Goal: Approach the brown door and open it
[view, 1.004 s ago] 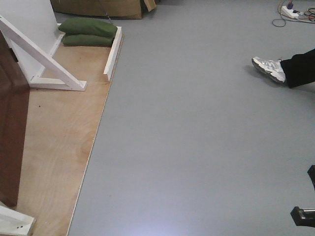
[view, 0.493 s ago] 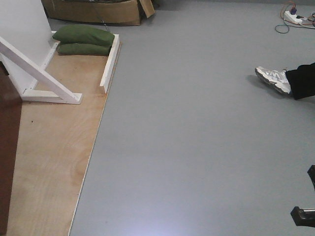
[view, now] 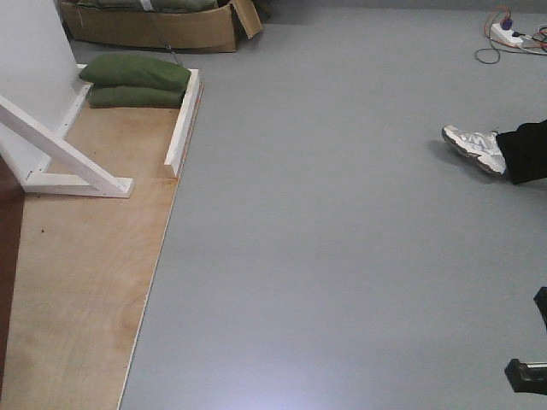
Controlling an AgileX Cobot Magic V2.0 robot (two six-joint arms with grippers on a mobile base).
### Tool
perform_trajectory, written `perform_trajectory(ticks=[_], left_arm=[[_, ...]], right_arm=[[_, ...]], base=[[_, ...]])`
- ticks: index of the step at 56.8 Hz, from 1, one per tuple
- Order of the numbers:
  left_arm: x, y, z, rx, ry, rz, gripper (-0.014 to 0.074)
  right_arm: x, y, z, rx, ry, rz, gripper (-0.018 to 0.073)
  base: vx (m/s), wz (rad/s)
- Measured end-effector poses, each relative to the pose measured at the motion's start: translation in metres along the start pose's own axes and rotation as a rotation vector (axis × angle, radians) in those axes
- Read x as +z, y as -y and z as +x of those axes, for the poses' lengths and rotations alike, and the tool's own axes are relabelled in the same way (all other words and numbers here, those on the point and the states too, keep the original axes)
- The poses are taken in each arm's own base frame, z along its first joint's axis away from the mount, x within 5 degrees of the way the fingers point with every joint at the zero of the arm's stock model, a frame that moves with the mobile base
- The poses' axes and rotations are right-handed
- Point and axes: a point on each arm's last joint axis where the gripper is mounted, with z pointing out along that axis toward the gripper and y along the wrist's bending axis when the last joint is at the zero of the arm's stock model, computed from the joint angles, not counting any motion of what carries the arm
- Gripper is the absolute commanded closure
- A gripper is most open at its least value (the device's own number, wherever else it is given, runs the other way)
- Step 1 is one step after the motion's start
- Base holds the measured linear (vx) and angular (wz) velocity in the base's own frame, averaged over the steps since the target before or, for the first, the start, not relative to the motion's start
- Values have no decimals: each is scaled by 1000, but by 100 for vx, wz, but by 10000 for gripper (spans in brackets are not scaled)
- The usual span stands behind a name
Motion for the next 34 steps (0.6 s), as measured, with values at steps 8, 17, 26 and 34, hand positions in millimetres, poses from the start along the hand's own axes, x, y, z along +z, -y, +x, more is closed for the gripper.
perform_trajectory(ticks=[8,17,26,34], left_arm=[[0,0,0,0,0,0,600],[0,0,0,0,0,0,600],[0,0,0,0,0,0,600],[0,0,0,0,0,0,600]], right_arm=[[0,0,0,0,0,0,559],[0,0,0,0,0,0,559],[0,0,0,0,0,0,559],[0,0,0,0,0,0,559]], base=[[5,-1],[1,-1],[0,0],[0,0]])
